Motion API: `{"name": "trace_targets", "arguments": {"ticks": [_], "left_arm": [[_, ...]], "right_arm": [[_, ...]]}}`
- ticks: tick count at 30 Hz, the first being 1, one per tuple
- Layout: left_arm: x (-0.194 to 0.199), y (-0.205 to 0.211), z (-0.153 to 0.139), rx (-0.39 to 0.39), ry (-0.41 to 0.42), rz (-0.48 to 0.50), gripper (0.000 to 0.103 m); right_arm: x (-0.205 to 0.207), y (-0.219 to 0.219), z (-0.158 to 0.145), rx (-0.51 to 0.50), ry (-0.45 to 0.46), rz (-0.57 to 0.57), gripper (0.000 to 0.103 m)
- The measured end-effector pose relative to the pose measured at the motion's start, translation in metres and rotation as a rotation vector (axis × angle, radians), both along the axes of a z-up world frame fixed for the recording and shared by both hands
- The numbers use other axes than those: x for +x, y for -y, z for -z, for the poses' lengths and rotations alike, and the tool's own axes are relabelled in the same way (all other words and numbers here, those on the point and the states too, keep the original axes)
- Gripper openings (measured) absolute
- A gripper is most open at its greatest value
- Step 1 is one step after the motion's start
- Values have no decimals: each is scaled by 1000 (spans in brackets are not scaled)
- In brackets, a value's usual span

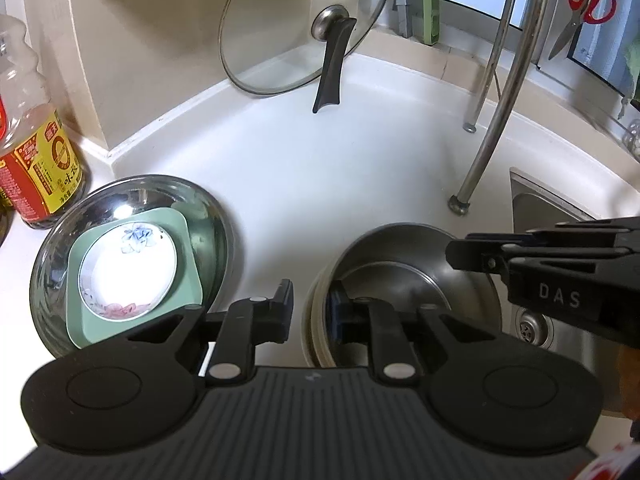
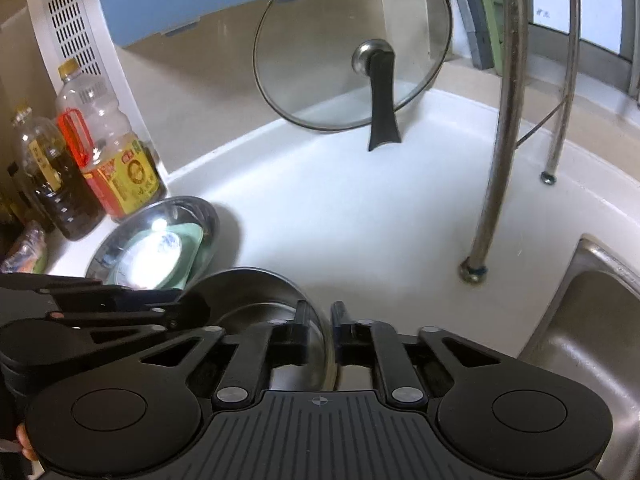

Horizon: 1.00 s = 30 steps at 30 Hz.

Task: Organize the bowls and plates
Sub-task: 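Lift the pot-and-bowls stack with both grippers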

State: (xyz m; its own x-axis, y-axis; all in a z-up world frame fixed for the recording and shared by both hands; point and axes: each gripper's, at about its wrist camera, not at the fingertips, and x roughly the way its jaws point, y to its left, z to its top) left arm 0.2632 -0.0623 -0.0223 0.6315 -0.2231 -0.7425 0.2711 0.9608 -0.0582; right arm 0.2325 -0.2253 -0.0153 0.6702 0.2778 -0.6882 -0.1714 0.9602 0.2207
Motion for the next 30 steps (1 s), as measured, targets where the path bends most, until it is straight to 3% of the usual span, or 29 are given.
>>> {"name": "trace_targets", "arguments": {"ticks": [11,18,28,30], "left_arm": [[2,4,5,9,-44,19,15],[-4,3,8,11,-59,15,20],[-3,5,15,12,-79,-1,23],[-4,4,15,12,-77,-4,23]], "right_arm": [[8,-7,-2,-83,-32,-49,10],[-1,-1,12,-54,-130,-22,11],[-6,-4,9,-69,-143,53,12],[-6,-7,11,-74,-156,62,18]]}}
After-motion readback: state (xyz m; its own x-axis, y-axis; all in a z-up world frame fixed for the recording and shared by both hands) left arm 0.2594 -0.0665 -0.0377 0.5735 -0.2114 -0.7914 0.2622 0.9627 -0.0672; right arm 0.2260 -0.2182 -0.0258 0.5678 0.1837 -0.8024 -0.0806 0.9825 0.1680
